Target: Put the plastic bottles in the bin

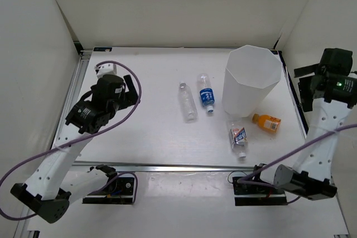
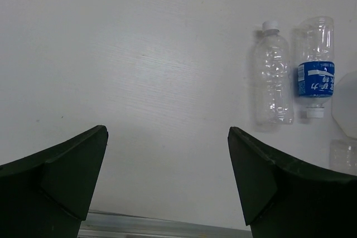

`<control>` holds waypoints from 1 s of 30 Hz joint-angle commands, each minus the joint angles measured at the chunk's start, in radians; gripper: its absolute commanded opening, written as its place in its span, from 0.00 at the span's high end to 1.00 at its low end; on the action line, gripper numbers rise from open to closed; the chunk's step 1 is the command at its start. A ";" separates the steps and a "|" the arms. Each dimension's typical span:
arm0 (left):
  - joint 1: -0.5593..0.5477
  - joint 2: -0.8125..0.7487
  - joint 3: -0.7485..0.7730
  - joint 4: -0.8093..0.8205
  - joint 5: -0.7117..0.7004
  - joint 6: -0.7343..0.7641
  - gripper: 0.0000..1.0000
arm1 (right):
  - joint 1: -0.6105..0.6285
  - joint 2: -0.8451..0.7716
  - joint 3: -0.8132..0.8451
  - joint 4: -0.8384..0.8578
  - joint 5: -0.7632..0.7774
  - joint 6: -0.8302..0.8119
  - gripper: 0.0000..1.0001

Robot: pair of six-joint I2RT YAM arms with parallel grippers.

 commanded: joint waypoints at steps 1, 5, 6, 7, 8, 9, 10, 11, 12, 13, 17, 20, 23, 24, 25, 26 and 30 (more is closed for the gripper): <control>0.010 -0.060 -0.068 -0.015 -0.004 -0.024 0.00 | -0.083 0.008 -0.059 -0.094 -0.109 0.154 0.00; 0.010 -0.072 -0.078 -0.015 0.005 -0.024 0.00 | -0.140 -0.013 -0.185 -0.026 -0.120 0.184 0.00; 0.010 -0.057 -0.078 -0.015 0.015 -0.024 0.00 | -0.140 -0.022 -0.207 -0.012 -0.110 0.184 0.00; 0.010 -0.057 -0.078 -0.015 0.015 -0.014 0.00 | -0.158 -0.032 -0.231 0.004 -0.109 0.184 0.00; 0.010 -0.031 -0.078 -0.006 0.024 -0.001 0.00 | -0.183 -0.041 -0.257 0.051 -0.125 0.184 0.00; 0.010 -0.022 -0.078 -0.006 0.024 -0.001 0.00 | -0.194 -0.055 -0.290 0.074 -0.138 0.195 0.00; 0.010 -0.012 -0.078 -0.006 0.024 0.009 0.00 | -0.206 -0.055 -0.357 0.096 -0.158 0.195 0.00; 0.010 -0.003 -0.078 -0.006 0.024 0.009 0.00 | -0.227 -0.055 -0.395 0.154 -0.209 0.205 0.00; 0.010 0.006 -0.078 0.006 0.024 0.019 0.00 | -0.237 -0.055 -0.435 0.186 -0.232 0.205 0.00; 0.010 0.018 -0.078 0.018 0.033 0.019 0.00 | -0.264 -0.055 -0.510 0.212 -0.252 0.205 0.00; 0.010 0.029 -0.088 0.029 0.053 0.019 0.00 | -0.324 -0.001 -0.652 0.335 -0.349 0.170 0.00; 0.001 0.038 -0.101 0.029 0.053 0.019 0.00 | -0.324 0.071 -0.652 0.370 -0.397 0.131 0.00; 0.001 0.038 -0.121 0.029 0.053 0.019 0.00 | -0.324 0.112 -0.661 0.380 -0.398 0.130 0.00; 0.001 0.038 -0.121 0.029 0.053 0.019 0.00 | -0.324 0.125 -0.661 0.393 -0.398 0.130 0.00; 0.001 0.038 -0.131 0.029 0.067 0.019 0.00 | -0.324 0.125 -0.676 0.407 -0.398 0.121 0.00; 0.001 0.050 -0.131 0.020 0.076 0.019 0.00 | -0.324 0.134 -0.676 0.419 -0.398 0.121 0.00; -0.008 0.072 -0.131 0.002 0.099 0.010 0.00 | -0.303 0.186 -0.699 0.458 -0.407 0.121 0.00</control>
